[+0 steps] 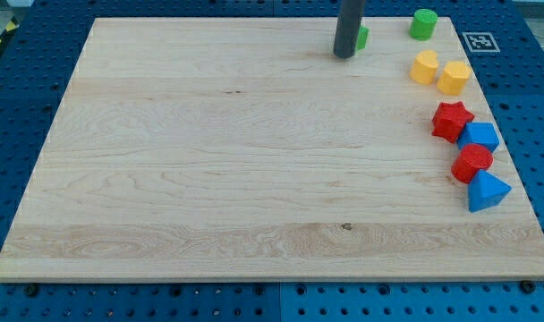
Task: Push the green star into the left of the green circle
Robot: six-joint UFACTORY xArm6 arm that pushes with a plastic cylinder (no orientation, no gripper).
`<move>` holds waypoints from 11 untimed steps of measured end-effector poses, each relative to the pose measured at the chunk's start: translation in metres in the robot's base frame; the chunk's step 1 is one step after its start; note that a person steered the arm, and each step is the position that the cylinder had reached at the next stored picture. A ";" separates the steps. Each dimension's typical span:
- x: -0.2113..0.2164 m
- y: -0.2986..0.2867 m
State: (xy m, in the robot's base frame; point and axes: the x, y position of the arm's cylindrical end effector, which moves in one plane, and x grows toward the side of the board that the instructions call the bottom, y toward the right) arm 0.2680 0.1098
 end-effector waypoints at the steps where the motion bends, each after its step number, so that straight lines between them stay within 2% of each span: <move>1: -0.001 -0.009; 2: -0.009 -0.049; 3: -0.040 -0.053; 5: -0.045 0.009; 6: -0.045 0.016; 8: -0.015 -0.007; 11: -0.012 0.064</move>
